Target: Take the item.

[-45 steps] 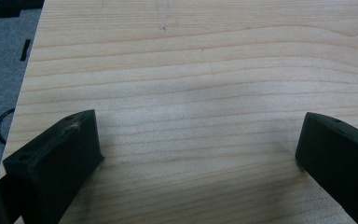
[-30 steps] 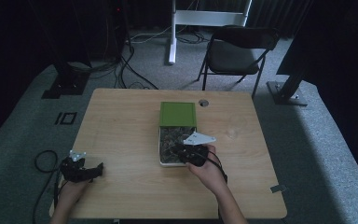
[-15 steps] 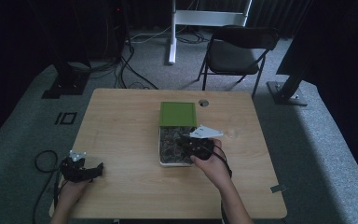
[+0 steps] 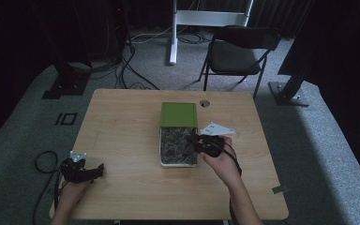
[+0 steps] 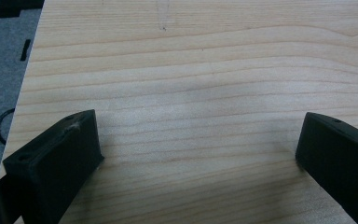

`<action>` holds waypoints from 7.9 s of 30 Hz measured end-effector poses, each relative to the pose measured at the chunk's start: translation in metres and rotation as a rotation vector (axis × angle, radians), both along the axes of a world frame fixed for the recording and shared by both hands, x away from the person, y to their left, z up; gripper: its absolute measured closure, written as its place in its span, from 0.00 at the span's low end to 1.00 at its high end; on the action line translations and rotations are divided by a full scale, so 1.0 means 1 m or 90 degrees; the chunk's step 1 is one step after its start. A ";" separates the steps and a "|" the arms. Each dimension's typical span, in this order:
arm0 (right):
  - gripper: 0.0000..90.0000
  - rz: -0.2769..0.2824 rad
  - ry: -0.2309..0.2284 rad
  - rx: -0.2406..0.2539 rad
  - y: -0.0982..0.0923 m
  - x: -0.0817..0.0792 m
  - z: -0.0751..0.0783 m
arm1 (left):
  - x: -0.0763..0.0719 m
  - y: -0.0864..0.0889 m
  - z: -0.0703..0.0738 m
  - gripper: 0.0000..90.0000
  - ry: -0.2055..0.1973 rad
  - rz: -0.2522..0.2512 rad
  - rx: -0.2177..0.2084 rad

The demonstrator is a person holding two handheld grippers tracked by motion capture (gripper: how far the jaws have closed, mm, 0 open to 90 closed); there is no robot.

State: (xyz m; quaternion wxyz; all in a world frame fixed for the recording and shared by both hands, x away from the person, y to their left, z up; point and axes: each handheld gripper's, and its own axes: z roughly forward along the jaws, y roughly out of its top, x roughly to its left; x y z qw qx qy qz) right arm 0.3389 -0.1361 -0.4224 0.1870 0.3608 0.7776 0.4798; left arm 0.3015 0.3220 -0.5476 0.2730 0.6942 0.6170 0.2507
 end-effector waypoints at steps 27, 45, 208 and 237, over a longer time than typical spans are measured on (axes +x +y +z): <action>0.87 -0.129 -0.021 0.026 -0.081 0.018 0.011 | 0.000 0.000 0.000 0.00 0.000 0.001 -0.001; 0.87 -0.239 -0.019 0.027 -0.136 0.043 0.014 | 0.000 0.000 0.000 0.00 0.000 0.000 0.000; 0.14 -0.178 0.085 -0.101 -0.162 -0.077 -0.128 | 0.000 0.000 0.000 0.00 0.001 0.002 0.001; 0.12 -0.265 0.135 -0.110 -0.161 -0.084 -0.131 | 0.002 -0.001 0.000 0.00 0.002 0.046 0.000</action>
